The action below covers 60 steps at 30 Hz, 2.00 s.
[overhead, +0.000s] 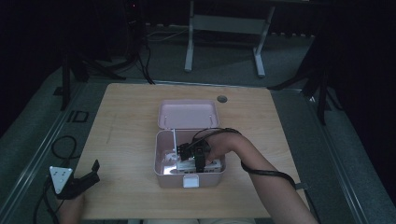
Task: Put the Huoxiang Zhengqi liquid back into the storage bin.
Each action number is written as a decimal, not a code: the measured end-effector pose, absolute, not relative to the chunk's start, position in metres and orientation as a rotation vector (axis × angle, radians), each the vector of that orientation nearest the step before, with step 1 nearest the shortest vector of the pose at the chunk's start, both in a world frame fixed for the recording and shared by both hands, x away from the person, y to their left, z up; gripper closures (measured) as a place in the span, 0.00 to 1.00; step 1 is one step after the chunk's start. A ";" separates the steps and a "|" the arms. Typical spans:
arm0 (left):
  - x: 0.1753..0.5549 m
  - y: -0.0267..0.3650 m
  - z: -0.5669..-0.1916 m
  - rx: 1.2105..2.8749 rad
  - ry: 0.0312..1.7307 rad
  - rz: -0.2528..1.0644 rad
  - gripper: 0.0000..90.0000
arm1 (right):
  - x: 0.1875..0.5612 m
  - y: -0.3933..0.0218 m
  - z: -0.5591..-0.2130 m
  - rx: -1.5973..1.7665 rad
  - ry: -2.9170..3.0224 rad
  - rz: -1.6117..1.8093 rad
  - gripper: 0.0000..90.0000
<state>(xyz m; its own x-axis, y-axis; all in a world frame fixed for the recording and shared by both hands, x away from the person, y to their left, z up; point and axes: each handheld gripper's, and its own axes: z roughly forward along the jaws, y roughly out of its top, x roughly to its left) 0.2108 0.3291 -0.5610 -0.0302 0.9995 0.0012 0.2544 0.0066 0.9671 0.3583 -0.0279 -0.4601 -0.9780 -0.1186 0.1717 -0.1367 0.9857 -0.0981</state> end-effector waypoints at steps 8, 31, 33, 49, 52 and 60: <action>0.211 0.329 -0.561 1.381 1.421 1.099 0.02 | 0.359 -0.034 -0.437 0.176 -2.983 0.149 0.63; 0.211 0.328 -0.561 1.382 1.423 1.101 0.02 | 0.363 -0.058 -0.377 0.137 -3.078 0.017 0.54; 0.211 0.329 -0.561 1.382 1.423 1.101 0.02 | 0.362 -0.062 -0.372 0.125 -3.088 -0.005 0.52; 0.212 0.328 -0.561 1.386 1.426 1.104 0.02 | 0.379 -0.143 -0.360 -0.090 -3.148 -0.154 0.41; 0.212 0.328 -0.561 1.385 1.427 1.104 0.02 | 0.385 -0.159 -0.369 -0.157 -3.151 -0.204 0.38; 0.212 0.328 -0.561 1.385 1.427 1.104 0.02 | 0.400 -0.195 -0.409 -0.407 -3.163 -0.447 0.32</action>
<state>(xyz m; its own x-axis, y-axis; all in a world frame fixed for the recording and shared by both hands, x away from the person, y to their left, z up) 0.2117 0.3281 -0.5613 -0.0362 0.9993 0.0083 0.2587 0.0014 0.9659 0.4000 -0.1948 -0.4087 -0.9650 0.2590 -0.0420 0.2372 0.9295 0.2824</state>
